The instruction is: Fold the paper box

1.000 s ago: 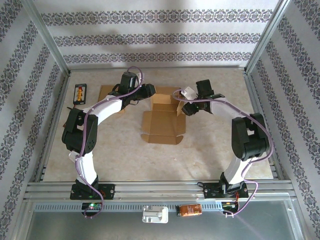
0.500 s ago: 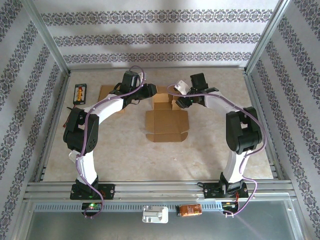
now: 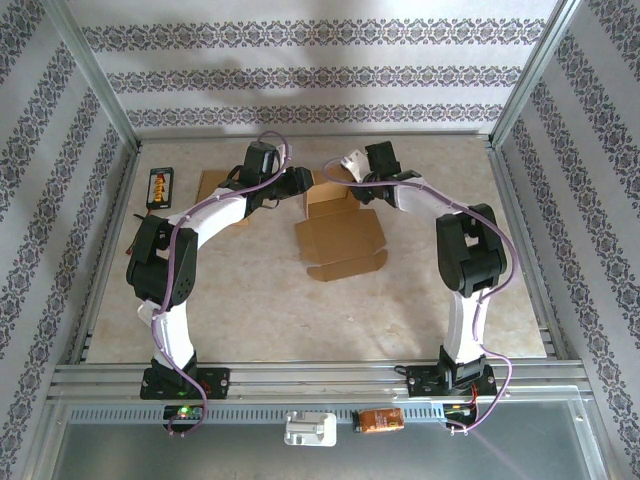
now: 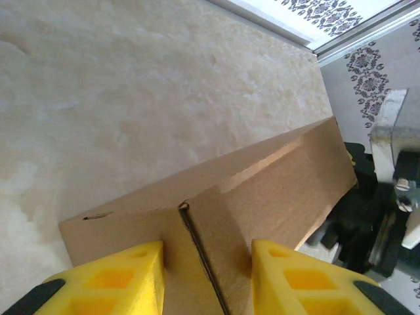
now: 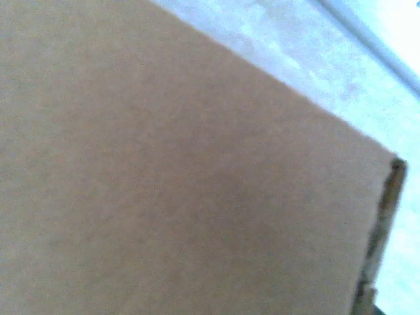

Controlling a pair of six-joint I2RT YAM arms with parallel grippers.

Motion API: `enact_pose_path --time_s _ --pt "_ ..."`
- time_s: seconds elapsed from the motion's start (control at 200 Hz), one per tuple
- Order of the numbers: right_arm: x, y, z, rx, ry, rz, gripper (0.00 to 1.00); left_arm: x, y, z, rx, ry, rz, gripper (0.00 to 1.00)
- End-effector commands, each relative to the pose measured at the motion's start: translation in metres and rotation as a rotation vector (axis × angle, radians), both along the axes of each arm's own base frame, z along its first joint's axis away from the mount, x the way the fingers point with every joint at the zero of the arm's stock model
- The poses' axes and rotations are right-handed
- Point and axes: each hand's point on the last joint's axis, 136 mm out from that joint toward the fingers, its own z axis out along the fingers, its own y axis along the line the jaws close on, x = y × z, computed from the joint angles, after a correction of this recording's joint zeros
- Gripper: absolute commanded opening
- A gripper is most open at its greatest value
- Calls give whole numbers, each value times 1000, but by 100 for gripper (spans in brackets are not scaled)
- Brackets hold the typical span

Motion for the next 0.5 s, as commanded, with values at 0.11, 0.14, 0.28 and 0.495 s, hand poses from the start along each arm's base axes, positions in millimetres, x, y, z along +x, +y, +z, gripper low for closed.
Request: enact_pose_path --time_s 0.11,0.14,0.28,0.495 --pt "5 8 -20 -144 -12 -29 4 -11 -18 1 -11 5 -74 36" --pt "6 5 -24 -167 -12 -44 10 -11 -17 1 -10 4 -75 36" --pt "6 3 -32 -188 10 -55 38 -11 -19 3 -11 2 -79 36" --pt "9 10 -31 -177 14 -20 0 -11 -18 7 -19 -2 -72 36"
